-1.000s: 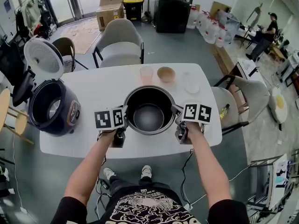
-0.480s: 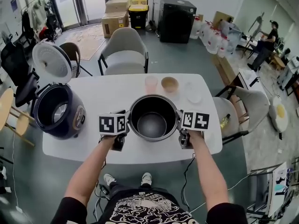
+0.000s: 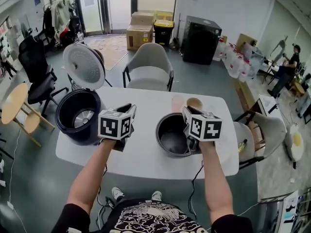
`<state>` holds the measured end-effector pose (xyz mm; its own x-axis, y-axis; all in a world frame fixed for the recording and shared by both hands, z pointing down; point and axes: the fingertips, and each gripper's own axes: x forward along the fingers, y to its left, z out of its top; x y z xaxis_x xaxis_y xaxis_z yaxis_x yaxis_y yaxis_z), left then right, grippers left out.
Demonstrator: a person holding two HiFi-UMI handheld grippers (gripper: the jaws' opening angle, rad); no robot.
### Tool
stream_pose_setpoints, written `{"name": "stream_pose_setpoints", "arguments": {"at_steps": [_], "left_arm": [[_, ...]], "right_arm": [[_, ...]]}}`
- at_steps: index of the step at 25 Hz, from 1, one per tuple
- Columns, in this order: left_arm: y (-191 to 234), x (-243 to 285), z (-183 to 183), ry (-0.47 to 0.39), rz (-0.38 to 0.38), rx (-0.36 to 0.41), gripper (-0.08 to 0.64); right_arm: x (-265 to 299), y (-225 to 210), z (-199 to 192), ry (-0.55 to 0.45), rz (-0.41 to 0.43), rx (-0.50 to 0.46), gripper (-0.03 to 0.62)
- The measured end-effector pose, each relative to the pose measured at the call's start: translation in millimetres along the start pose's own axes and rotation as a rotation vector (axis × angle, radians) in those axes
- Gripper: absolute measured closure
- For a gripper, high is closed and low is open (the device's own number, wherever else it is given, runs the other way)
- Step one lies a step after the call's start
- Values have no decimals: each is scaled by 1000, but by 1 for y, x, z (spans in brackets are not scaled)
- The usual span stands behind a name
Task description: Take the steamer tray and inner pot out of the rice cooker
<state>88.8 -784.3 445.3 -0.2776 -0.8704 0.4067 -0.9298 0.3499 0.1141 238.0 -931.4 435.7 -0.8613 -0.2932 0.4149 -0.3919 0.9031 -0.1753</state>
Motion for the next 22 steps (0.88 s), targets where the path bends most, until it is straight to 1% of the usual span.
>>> {"name": "stream_pose_setpoints", "arguments": {"at_steps": [3,6,9,13,18,22], "left_arm": [[34,-33,24,-68,50,31,495],[65,-69,42,-120,98,61,499],[96,-103,50,-160,140,83,503],[141,-150,47,-205,202,68,506],[164,-185,46,-238,255,91,520],[171,-196,45,-252,255,84,534]], "right_arm": [[6,51,34,-64,45,-72,532],[13,96,57,-109,57,-154,538],[22,139,67,-135,80,-212,544],[34,199,74,-160,135,-264,565],[39,243,77,-196,172,-300,574],[41,258,74,-212,178,-305,577]]}}
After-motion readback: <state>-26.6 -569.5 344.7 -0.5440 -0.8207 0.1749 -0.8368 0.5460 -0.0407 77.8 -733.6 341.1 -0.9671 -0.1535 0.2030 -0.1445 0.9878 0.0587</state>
